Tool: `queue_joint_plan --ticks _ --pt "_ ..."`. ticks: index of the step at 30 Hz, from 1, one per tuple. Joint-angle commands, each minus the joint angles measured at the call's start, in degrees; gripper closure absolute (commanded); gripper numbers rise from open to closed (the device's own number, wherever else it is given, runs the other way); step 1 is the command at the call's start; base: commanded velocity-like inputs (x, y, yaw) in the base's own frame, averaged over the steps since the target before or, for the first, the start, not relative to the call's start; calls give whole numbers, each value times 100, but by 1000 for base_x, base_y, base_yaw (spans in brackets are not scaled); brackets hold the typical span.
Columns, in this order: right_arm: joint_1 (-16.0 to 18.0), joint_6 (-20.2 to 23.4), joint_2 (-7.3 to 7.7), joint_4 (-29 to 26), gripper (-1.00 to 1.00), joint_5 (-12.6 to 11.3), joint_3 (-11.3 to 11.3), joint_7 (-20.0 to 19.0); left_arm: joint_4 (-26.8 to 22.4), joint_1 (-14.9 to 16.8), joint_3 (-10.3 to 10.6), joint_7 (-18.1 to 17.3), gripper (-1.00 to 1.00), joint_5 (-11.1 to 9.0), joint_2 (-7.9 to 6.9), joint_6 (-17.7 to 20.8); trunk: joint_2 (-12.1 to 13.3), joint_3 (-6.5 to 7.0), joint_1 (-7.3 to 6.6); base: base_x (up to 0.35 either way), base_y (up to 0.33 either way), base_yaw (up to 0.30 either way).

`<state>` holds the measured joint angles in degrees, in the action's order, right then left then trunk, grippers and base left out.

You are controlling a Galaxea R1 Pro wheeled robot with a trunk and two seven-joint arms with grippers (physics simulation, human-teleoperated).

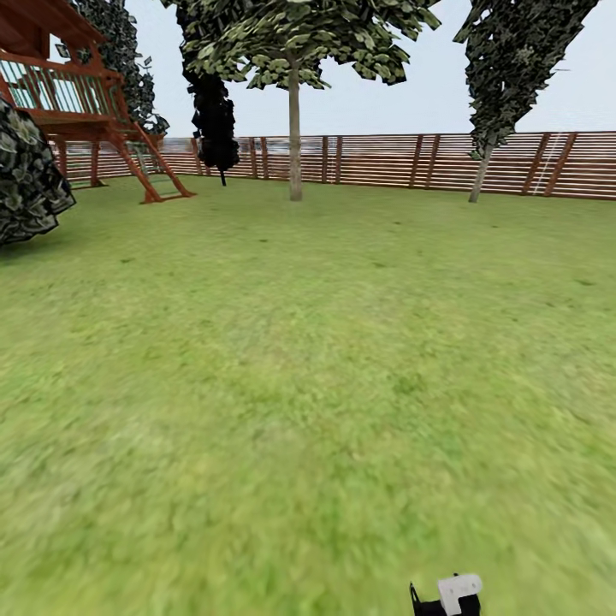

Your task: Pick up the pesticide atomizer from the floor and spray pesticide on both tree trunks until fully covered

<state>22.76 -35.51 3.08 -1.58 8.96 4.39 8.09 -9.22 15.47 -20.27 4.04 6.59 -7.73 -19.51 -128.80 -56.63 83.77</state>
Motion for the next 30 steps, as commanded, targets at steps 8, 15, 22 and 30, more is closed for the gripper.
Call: queue_joint_plan --ticks 8,15,22,30 --pt "0 0 0 0 -100 0 0 0 3 0 -3 0 100 1 0 0 0 0 0 340 0 0" --pt "0 0 0 0 -100 0 0 0 4 0 -3 0 100 1 0 0 0 0 0 340 0 0" --pt "0 0 0 0 -100 0 0 0 4 0 -3 0 100 2 0 0 0 0 0 340 0 0" --pt "0 0 0 0 -100 0 0 0 6 0 -3 0 100 4 -7 0 0 0 0 340 0 0"
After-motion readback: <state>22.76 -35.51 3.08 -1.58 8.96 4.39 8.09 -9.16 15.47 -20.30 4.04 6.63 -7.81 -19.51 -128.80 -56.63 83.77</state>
